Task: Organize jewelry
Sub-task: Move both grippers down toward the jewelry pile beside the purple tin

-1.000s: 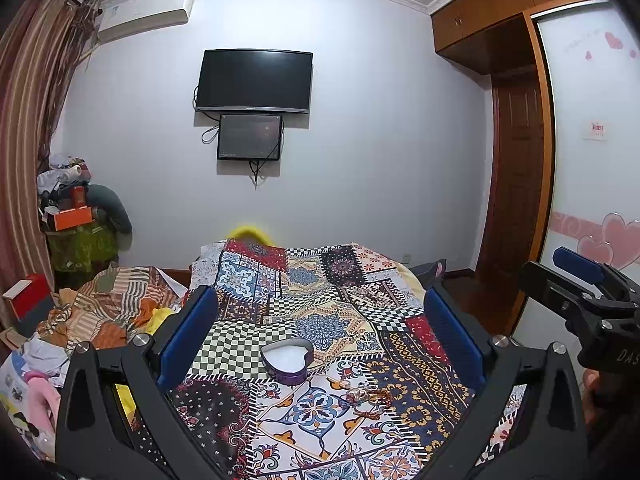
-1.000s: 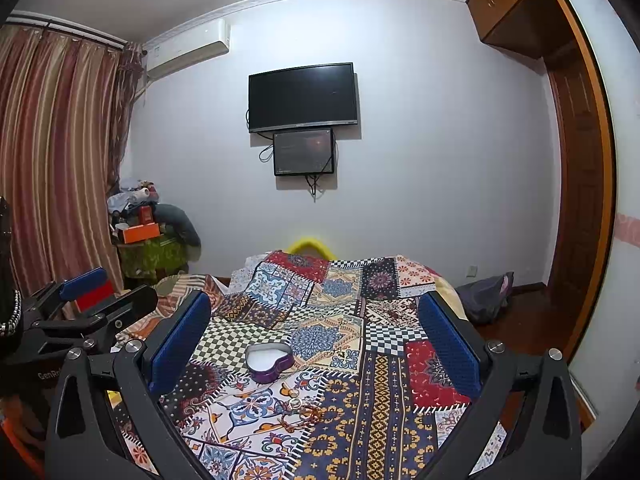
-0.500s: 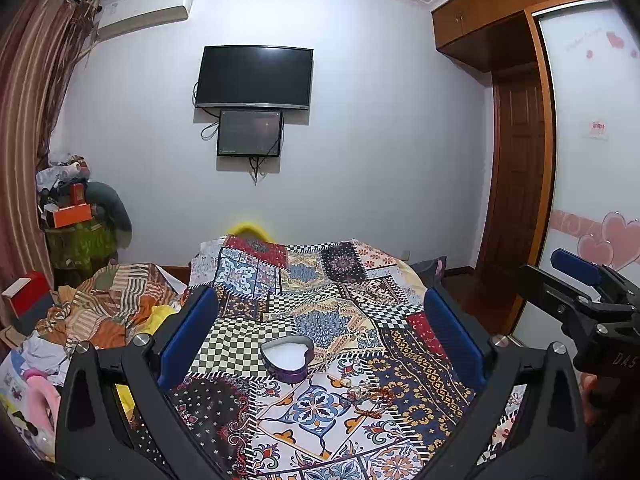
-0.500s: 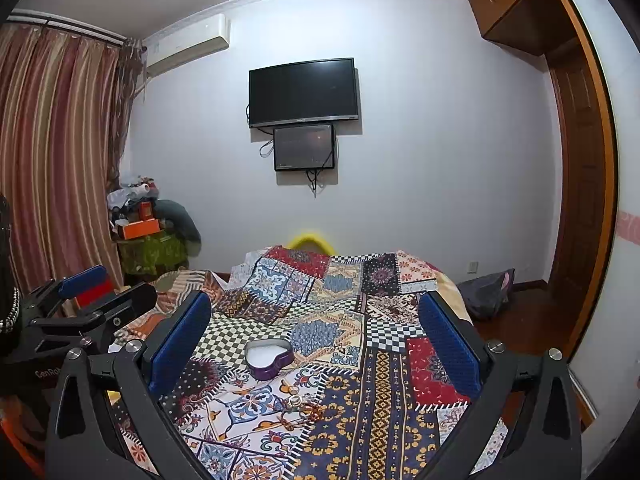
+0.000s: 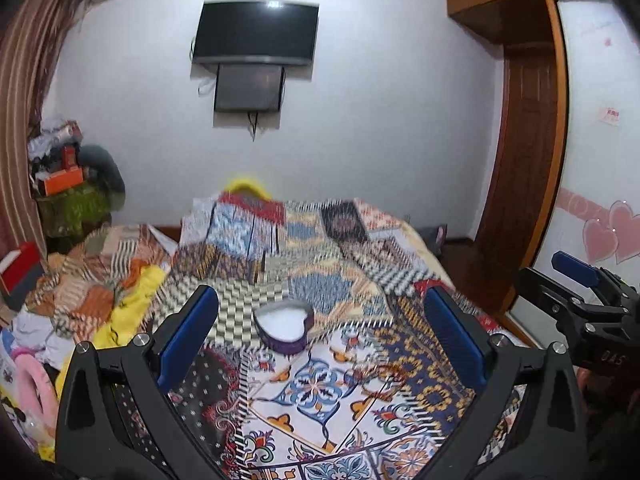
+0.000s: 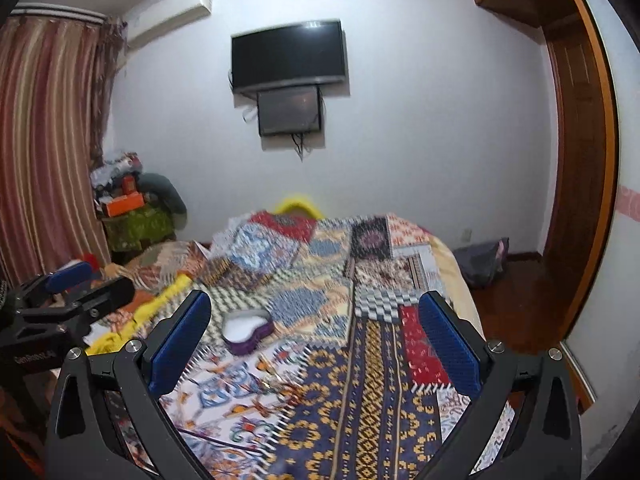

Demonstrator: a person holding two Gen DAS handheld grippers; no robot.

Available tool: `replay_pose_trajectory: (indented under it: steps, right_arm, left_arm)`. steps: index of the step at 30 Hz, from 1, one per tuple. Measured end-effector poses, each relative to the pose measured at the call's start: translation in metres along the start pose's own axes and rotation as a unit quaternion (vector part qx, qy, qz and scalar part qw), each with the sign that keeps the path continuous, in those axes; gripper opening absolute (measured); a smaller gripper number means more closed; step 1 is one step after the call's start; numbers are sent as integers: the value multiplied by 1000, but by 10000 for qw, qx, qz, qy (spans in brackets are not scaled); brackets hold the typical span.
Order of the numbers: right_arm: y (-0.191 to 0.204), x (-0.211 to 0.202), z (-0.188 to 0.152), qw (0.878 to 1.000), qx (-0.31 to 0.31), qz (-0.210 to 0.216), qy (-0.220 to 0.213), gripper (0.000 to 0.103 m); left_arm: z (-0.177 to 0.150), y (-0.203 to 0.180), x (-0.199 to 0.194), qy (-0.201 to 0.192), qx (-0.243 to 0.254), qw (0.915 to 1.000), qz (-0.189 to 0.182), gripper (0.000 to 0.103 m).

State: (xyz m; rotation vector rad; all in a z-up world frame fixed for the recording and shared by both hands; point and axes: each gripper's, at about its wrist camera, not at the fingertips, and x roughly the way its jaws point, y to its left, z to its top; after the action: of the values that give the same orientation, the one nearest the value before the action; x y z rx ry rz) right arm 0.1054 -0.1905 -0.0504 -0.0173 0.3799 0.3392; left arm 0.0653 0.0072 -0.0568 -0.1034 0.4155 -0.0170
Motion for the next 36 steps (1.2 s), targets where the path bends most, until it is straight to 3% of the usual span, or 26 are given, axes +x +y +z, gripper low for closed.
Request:
replay_pose_trajectory:
  steps: [7, 14, 16, 23, 27, 31, 36]
  right_arm:
    - [-23, 45, -28, 9968, 32, -64, 794, 103]
    - [-27, 72, -49, 9902, -194, 98, 1382, 102]
    - [-26, 81, -53, 9880, -275, 215, 1503, 98]
    - [-18, 107, -54, 9764, -527, 834, 1923, 68]
    - [-14, 121, -55, 9673, -525, 1206, 2169, 52]
    - [-9, 133, -56, 9582, -516, 1494, 2386, 45]
    - [6, 143, -56, 9489, -731, 1714, 2546, 36]
  left_arm:
    - [-28, 6, 54, 689, 5, 9976, 113, 103]
    - [-62, 10, 97, 1543, -16, 9880, 18, 91]
    - [-69, 8, 107, 1730, 32, 9849, -33, 87]
    - [-80, 2, 132, 2103, 276, 9768, -297, 69]
    - [-83, -1, 146, 2244, 318, 9730, -442, 52]
    - [-85, -2, 157, 2334, 251, 9703, -580, 41]
    - [-85, 1, 162, 2345, 99, 9695, -702, 34]
